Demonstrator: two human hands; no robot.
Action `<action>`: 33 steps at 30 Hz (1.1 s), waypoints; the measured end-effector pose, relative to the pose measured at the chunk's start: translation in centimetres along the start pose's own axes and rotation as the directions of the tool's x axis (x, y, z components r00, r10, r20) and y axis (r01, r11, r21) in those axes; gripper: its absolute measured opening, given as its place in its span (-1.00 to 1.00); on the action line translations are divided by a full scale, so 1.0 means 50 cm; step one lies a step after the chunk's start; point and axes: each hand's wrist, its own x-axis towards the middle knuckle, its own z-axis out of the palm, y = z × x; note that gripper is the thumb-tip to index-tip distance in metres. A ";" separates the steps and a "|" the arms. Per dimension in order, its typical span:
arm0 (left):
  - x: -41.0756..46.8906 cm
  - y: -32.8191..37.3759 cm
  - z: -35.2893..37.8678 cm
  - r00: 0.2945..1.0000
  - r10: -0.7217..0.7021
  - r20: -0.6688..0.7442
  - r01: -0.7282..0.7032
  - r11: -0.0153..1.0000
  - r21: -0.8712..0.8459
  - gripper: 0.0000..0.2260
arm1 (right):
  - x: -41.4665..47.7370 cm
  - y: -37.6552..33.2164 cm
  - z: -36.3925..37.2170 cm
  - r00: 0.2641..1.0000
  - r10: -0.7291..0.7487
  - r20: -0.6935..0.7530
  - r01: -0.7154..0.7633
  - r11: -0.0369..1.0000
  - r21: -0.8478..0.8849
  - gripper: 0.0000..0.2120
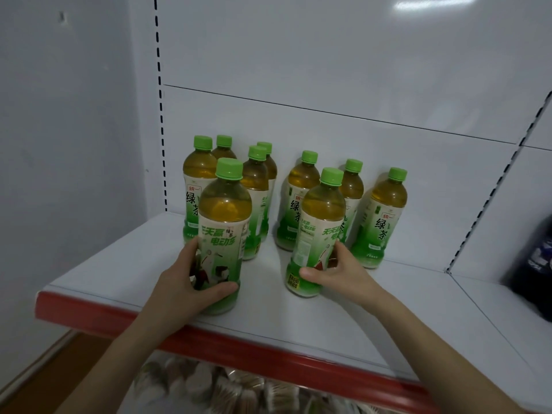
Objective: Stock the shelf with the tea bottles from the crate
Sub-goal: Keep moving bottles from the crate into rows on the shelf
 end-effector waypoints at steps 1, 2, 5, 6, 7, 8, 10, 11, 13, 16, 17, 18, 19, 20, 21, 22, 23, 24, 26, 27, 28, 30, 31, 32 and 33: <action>0.001 -0.002 0.000 1.000 -0.004 0.001 0.004 1.000 0.000 -0.18 | 0.003 0.001 0.014 0.997 -0.044 -0.059 0.043 0.999 -0.018 -0.42; 0.001 -0.004 0.000 1.000 -0.006 0.002 0.007 1.000 -0.002 -0.18 | 0.007 0.006 0.024 0.991 -0.071 -0.115 0.067 0.997 -0.042 -0.41; 0.001 -0.008 0.000 1.000 0.000 0.002 0.000 1.000 -0.013 -0.14 | 0.013 0.014 0.022 0.984 -0.043 -0.175 0.033 0.998 -0.059 -0.34; 0.001 -0.007 0.002 1.000 0.004 -0.001 -0.004 1.000 -0.018 -0.16 | 0.014 0.016 0.012 0.992 -0.009 -0.127 0.011 1.000 0.014 -0.39; 0.001 -0.006 0.004 1.000 0.004 -0.006 -0.004 1.000 -0.023 -0.24 | 0.013 0.015 0.002 0.998 0.025 -0.055 -0.020 0.994 0.104 -0.47; 0.001 -0.006 0.006 1.000 0.003 -0.007 -0.003 1.000 -0.028 -0.32 | 0.011 0.016 -0.008 0.999 0.045 0.019 -0.047 0.985 0.167 -0.53; 0.000 -0.004 0.006 1.000 0.004 -0.006 -0.005 1.000 -0.027 -0.38 | 0.006 0.013 -0.018 0.996 0.035 0.076 -0.045 0.989 0.140 -0.53; 0.000 -0.004 0.004 1.000 0.005 -0.011 -0.005 1.000 -0.023 -0.35 | 0.004 0.011 -0.017 0.998 0.017 0.065 -0.022 0.996 0.082 -0.49; 0.002 -0.008 0.001 1.000 -0.007 -0.017 0.007 1.000 -0.012 -0.24 | 0.003 0.009 -0.006 1.000 -0.018 -0.026 0.017 0.999 -0.040 -0.40; 0.002 -0.007 0.001 1.000 -0.009 -0.008 0.009 1.000 -0.014 -0.22 | 0.005 0.005 0.017 0.986 -0.061 -0.155 0.046 0.994 -0.100 -0.35; 0.002 -0.007 0.001 1.000 -0.006 -0.001 0.006 1.000 -0.011 -0.23 | 0.008 0.008 0.020 0.982 -0.061 -0.181 0.042 0.993 -0.106 -0.30; 0.002 -0.007 0.002 1.000 0.001 0.004 -0.001 1.000 -0.007 -0.25 | 0.012 0.012 0.020 0.979 -0.054 -0.197 0.031 0.993 -0.113 -0.27; 0.002 -0.008 0.002 1.000 0.003 0.005 -0.003 1.000 -0.004 -0.27 | 0.014 0.015 0.017 0.980 -0.043 -0.195 0.021 0.993 -0.114 -0.29; 0.002 -0.009 0.002 1.000 0.003 0.003 -0.003 1.000 -0.001 -0.27 | 0.015 0.019 0.012 0.985 -0.022 -0.170 0.011 0.998 -0.066 -0.36; 0.002 -0.012 0.002 1.000 0.004 -0.002 -0.004 1.000 0.000 -0.28 | 0.014 0.020 0.006 0.993 0.010 -0.121 -0.006 0.999 0.032 -0.47; 0.002 -0.012 0.002 1.000 0.008 -0.004 -0.008 1.000 -0.002 -0.30 | 0.013 0.021 -0.003 0.997 0.040 -0.061 -0.032 0.991 0.133 -0.58; 0.002 -0.012 0.003 1.000 0.015 -0.008 -0.015 1.000 -0.010 -0.33 | 0.012 0.023 -0.012 0.998 0.055 -0.007 -0.052 0.979 0.196 -0.64; 0.002 -0.013 0.004 1.000 0.016 -0.008 -0.016 1.000 -0.015 -0.34 | 0.012 0.023 -0.021 0.998 0.050 0.030 -0.055 0.978 0.202 -0.65; 0.002 -0.014 0.006 1.000 0.009 -0.008 -0.009 1.000 -0.008 -0.32 | 0.011 0.022 -0.027 0.997 0.028 0.066 -0.035 0.995 0.097 -0.61; 0.003 -0.016 0.006 1.000 0.007 -0.013 -0.008 1.000 -0.002 -0.32 | 0.011 0.022 -0.025 0.998 0.032 0.060 -0.032 0.999 0.011 -0.57; 0.003 -0.016 0.006 1.000 0.011 -0.019 -0.011 1.000 0.002 -0.31 | 0.011 0.023 -0.019 0.999 0.034 0.042 -0.032 0.998 -0.058 -0.54; 0.002 -0.017 0.006 1.000 0.015 -0.024 -0.015 1.000 -0.004 -0.23 | 0.011 0.024 -0.001 1.000 -0.008 -0.020 0.006 0.993 -0.120 -0.55; 0.003 -0.018 0.006 1.000 0.007 -0.022 -0.008 1.000 -0.002 -0.21 | 0.012 0.024 0.008 0.998 -0.042 -0.056 0.034 0.990 -0.137 -0.55; 0.003 -0.019 0.007 1.000 -0.001 -0.018 0.000 1.000 -0.002 -0.21 | 0.015 0.027 0.013 0.994 -0.063 -0.087 0.050 0.988 -0.145 -0.53; 0.004 -0.020 0.007 1.000 -0.005 -0.012 0.005 1.000 -0.006 -0.20 | 0.018 0.028 0.014 0.992 -0.064 -0.104 0.050 0.990 -0.135 -0.49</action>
